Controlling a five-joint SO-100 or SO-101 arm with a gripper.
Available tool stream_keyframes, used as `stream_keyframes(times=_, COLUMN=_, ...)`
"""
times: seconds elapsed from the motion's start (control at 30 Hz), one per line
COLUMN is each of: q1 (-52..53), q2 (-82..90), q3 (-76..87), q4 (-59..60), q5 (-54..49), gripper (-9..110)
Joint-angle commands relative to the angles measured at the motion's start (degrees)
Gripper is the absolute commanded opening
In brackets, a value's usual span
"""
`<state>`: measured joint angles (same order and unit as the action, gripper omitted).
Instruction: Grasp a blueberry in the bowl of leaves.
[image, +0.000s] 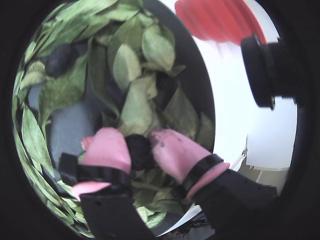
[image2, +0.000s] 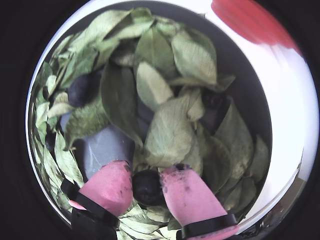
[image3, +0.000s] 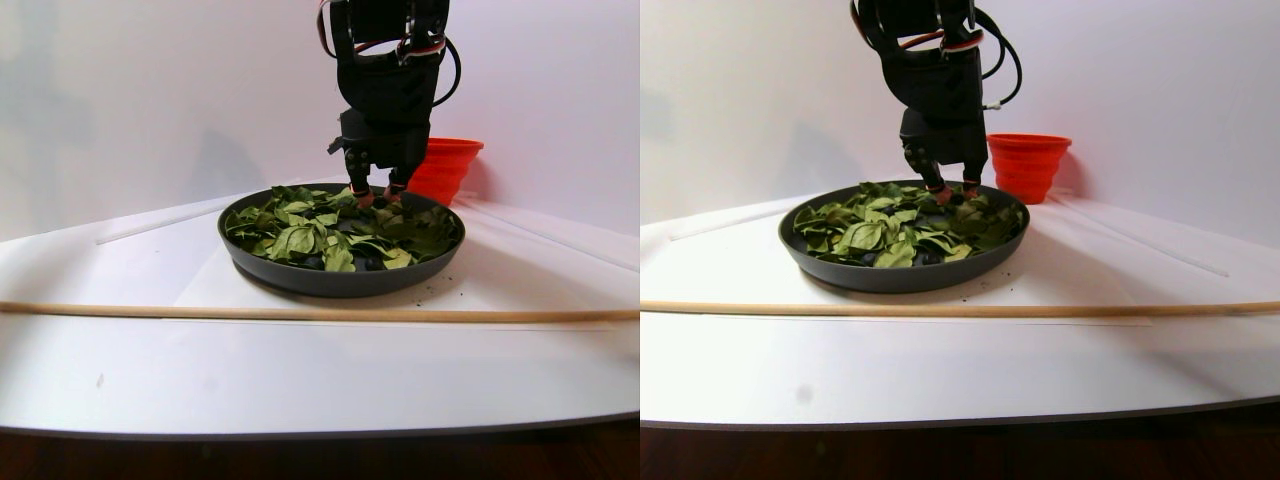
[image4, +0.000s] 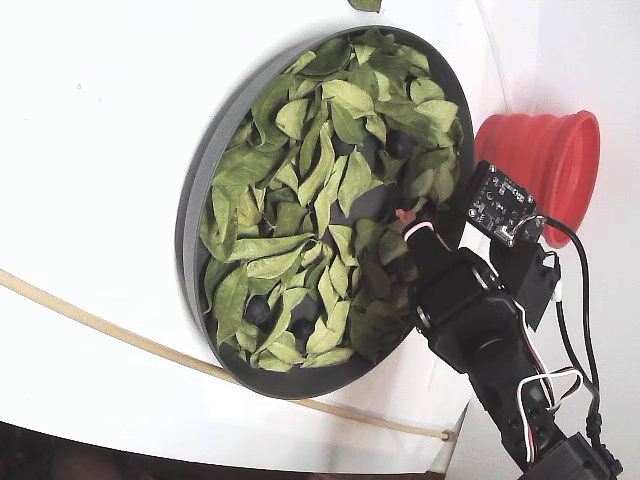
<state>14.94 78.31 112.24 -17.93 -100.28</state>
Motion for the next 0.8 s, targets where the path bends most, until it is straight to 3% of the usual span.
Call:
stream_keyframes(times=0.0, q1=1.32, q2=7.82, q3=-1.32, q4=-0.97, q5=-0.88, gripper=9)
stream_keyframes(times=0.77, q1=3.16, q2=13.54, q3=-4.13, q4=1.85, q5=-3.08, gripper=9)
